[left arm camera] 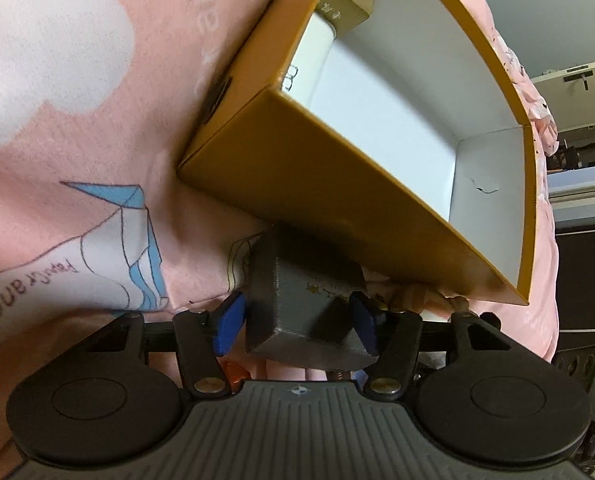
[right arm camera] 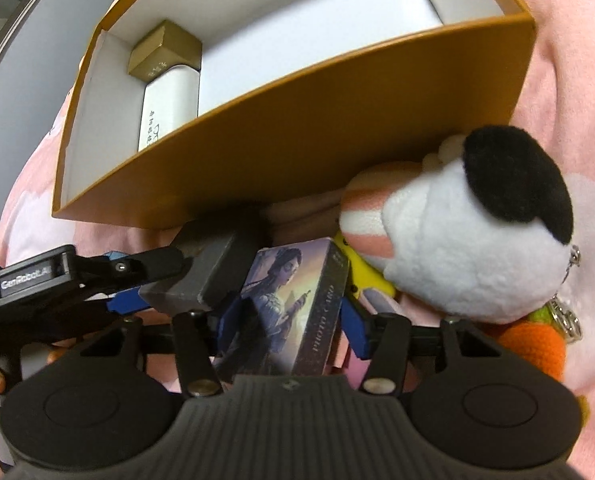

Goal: Organize objects
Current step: 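Grasp the photo card pack with the right tool while the left tool grasps the grey box, then lift the photo card pack and grey box from the pile with both tools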

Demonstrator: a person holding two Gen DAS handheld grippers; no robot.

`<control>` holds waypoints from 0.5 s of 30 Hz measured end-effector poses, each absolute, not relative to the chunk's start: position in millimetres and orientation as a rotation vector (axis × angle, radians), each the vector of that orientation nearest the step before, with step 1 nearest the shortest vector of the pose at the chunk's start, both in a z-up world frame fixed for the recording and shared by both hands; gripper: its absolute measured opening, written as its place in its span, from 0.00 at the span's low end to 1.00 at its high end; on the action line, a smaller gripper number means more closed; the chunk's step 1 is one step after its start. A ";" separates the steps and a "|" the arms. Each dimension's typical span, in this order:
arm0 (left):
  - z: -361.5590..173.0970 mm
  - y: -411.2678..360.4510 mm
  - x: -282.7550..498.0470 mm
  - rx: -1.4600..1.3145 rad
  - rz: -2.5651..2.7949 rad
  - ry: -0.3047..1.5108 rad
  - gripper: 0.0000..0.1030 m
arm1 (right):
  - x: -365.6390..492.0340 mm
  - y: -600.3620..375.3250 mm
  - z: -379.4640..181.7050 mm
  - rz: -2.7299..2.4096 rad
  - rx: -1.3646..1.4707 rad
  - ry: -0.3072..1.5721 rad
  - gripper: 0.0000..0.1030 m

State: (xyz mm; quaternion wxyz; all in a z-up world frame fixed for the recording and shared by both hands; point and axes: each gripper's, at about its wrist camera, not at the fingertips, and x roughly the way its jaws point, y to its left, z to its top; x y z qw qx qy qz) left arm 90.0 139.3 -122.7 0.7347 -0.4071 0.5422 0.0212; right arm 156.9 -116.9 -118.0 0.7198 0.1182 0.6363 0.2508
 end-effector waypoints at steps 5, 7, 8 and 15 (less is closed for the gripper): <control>-117.6 142.9 84.1 -0.905 0.072 1.163 0.51 | 156.6 -120.6 -114.8 0.544 0.276 1.398 0.44; -113.6 143.2 79.8 -0.899 0.080 1.145 0.47 | 154.9 -120.1 -111.1 0.543 0.265 1.383 0.42; -111.4 143.3 77.4 -0.898 0.085 1.136 0.46 | 153.7 -119.1 -108.0 0.544 0.254 1.370 0.40; -88.8 143.4 60.9 -0.834 0.075 1.077 0.40 | 150.3 -117.3 -89.2 0.563 0.230 1.306 0.32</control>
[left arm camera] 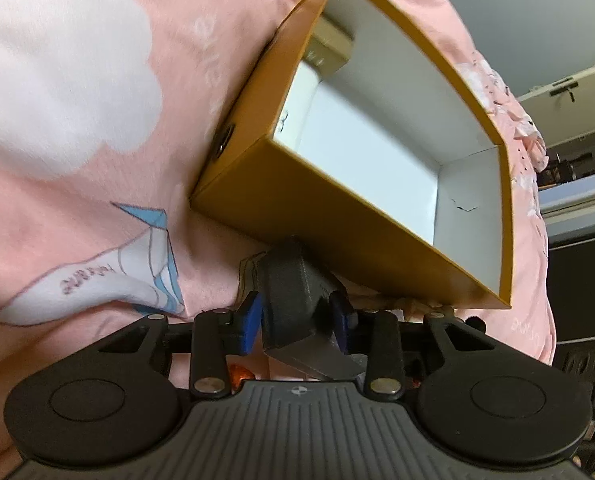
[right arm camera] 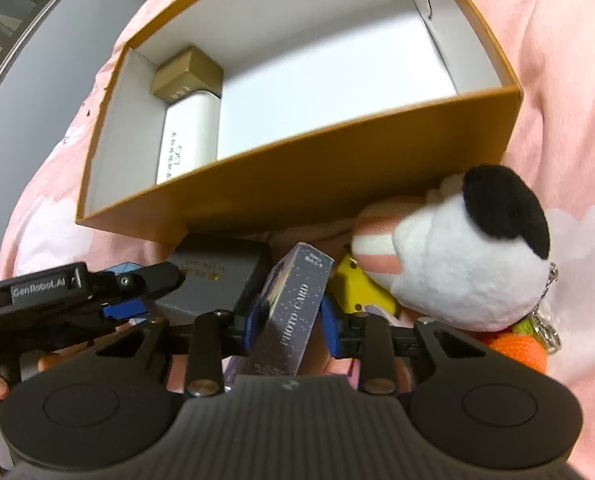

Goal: Organize objects
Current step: 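Lift the photo card pack and grey box from the pile with both tools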

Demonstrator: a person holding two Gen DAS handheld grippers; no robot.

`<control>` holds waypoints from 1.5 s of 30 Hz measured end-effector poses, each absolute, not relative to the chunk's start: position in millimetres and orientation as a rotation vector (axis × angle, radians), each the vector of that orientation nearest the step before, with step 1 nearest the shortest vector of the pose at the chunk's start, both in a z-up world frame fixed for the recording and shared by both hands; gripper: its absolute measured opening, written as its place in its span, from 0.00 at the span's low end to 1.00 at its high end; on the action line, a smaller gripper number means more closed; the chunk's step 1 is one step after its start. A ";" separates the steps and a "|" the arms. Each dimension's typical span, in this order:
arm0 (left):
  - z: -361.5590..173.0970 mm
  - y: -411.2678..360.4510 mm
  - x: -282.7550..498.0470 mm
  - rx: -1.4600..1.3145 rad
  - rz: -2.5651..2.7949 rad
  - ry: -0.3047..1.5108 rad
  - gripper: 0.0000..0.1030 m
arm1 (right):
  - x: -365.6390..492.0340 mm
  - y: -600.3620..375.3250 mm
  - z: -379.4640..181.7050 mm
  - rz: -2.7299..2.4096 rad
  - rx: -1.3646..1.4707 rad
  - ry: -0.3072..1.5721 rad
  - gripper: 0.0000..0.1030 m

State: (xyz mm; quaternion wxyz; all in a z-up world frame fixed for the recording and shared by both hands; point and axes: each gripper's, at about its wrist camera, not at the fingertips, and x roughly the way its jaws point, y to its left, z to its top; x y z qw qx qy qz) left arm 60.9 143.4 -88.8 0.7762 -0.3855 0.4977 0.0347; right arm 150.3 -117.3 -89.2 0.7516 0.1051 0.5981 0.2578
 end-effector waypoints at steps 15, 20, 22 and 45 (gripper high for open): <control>-89.1 154.0 50.7 -0.771 0.133 1.155 0.40 | 161.2 -123.1 -110.7 0.544 0.423 1.420 0.30; -98.0 159.2 50.0 -0.820 0.147 1.166 0.41 | 159.6 -123.4 -121.4 0.551 0.462 1.460 0.29; -100.3 161.0 48.8 -0.835 0.152 1.174 0.41 | 158.7 -122.1 -120.2 0.555 0.451 1.455 0.29; -109.5 155.6 50.9 -0.843 0.131 1.202 0.47 | 163.6 -122.6 -105.4 0.607 0.313 1.422 0.30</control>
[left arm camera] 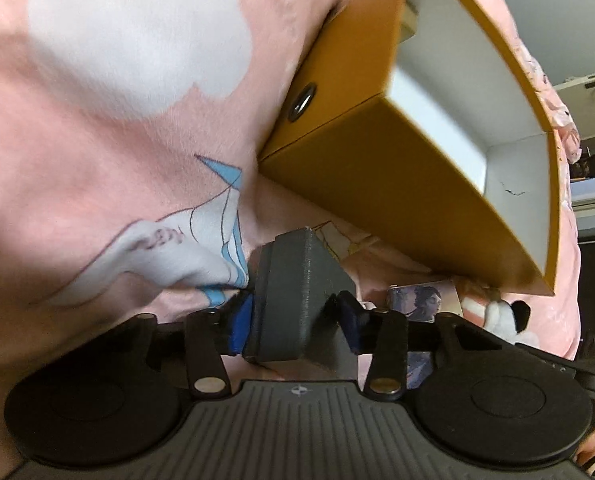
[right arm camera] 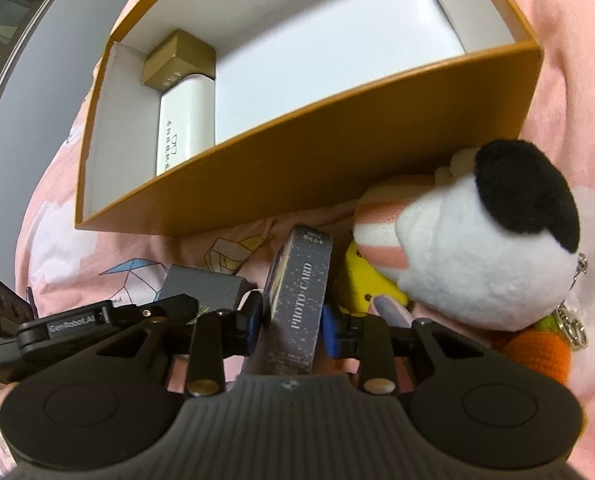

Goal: Organize objects
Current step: 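Lift the photo card pack and grey box from the pile with both tools, then lower the grey box into the shoebox and open the left tool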

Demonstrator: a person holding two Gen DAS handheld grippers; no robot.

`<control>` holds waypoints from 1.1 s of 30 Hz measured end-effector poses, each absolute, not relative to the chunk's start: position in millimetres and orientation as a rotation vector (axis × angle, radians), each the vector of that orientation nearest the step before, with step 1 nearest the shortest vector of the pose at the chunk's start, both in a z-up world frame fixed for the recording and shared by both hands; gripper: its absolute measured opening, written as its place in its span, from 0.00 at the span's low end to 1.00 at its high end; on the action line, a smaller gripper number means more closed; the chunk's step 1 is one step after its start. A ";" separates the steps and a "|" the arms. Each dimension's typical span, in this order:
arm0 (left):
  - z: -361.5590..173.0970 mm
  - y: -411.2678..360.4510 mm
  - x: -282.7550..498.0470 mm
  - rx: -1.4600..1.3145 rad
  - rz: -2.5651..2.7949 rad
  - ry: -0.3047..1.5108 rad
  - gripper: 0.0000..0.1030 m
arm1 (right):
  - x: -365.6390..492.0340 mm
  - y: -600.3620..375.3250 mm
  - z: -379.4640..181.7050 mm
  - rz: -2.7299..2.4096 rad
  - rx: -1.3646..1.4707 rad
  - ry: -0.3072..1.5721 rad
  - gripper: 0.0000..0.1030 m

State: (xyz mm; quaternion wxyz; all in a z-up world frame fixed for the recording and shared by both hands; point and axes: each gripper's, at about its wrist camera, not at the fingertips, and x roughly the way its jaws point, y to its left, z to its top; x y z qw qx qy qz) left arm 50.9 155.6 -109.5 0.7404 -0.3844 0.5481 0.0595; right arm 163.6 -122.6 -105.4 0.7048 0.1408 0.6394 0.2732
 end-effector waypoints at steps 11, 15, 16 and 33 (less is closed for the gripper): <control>-36.6 144.0 33.7 -0.635 0.021 0.998 0.41 | 147.5 -129.7 -58.5 0.662 0.242 1.304 0.24; -13.5 129.6 36.6 -0.627 -0.033 0.947 0.41 | 141.5 -137.6 -33.2 0.680 0.240 1.242 0.24; -11.9 127.9 35.2 -0.631 -0.044 0.933 0.41 | 140.4 -139.7 -26.5 0.691 0.243 1.226 0.24; 26.4 121.5 109.6 -0.548 -0.013 0.748 0.41 | 182.6 -142.6 50.8 0.679 0.340 0.925 0.24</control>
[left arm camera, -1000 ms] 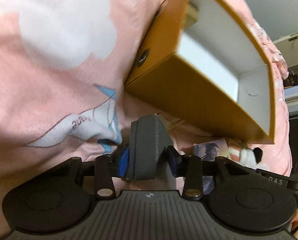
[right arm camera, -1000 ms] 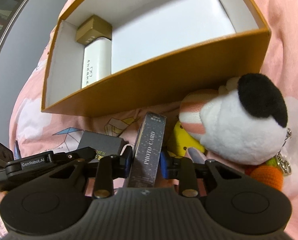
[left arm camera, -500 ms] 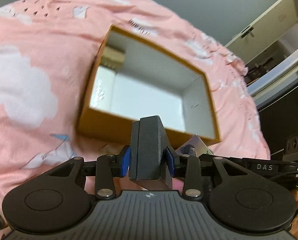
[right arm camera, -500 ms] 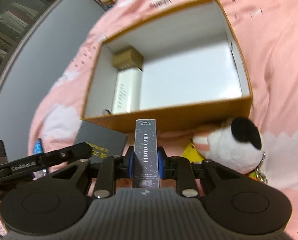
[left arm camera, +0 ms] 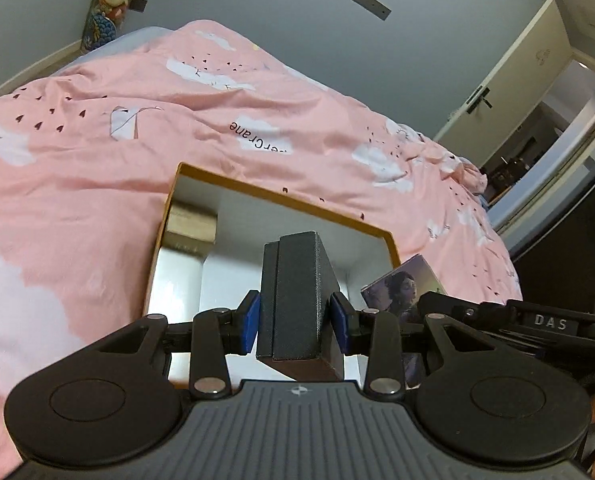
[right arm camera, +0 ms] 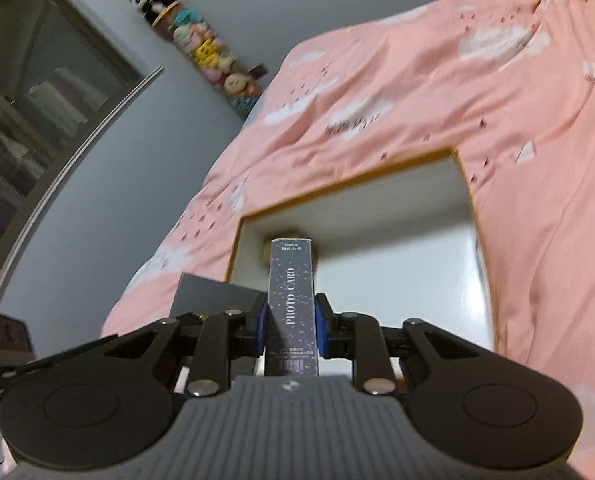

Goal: Organize objects
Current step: 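Lower the grey box into the shoebox and open the left tool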

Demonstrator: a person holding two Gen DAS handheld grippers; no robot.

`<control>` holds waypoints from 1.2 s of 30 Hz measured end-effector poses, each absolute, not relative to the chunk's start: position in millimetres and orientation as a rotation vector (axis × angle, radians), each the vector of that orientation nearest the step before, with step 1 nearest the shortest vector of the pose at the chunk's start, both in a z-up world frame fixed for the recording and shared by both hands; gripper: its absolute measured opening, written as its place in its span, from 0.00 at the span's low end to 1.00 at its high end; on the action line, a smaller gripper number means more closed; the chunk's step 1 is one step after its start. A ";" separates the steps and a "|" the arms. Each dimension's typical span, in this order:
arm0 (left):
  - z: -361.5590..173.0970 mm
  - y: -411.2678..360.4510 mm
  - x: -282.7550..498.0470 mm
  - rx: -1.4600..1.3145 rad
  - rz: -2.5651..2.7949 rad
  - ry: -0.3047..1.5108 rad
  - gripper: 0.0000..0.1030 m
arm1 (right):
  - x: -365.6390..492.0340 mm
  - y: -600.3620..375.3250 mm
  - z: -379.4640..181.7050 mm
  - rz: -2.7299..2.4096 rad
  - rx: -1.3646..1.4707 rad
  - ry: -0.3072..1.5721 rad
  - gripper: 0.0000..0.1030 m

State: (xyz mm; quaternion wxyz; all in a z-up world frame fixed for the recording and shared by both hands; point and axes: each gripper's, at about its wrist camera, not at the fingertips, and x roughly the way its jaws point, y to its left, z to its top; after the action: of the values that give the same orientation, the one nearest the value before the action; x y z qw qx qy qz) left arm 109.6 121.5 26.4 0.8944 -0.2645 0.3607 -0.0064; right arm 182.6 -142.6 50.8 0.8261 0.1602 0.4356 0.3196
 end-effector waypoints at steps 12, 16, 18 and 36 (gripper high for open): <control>-53.7 110.7 164.5 -0.588 0.033 0.952 0.41 | 233.6 -112.4 -16.2 0.516 0.239 1.000 0.24; -71.0 107.5 172.1 -0.603 0.017 1.020 0.41 | 239.8 -112.5 -31.5 0.489 0.236 1.031 0.24; -77.7 106.4 174.9 -0.606 0.013 1.048 0.41 | 241.0 -111.5 -36.8 0.485 0.229 1.043 0.24; -76.8 114.4 169.0 -0.508 0.052 1.119 0.50 | 240.4 -105.0 -51.1 0.487 0.209 1.072 0.24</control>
State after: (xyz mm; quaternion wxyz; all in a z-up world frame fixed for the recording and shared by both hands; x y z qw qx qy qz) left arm 169.0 114.4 -76.8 0.8169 -0.2383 0.5247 0.0245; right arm 240.4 -105.0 -51.1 0.8265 0.0986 0.5046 0.2292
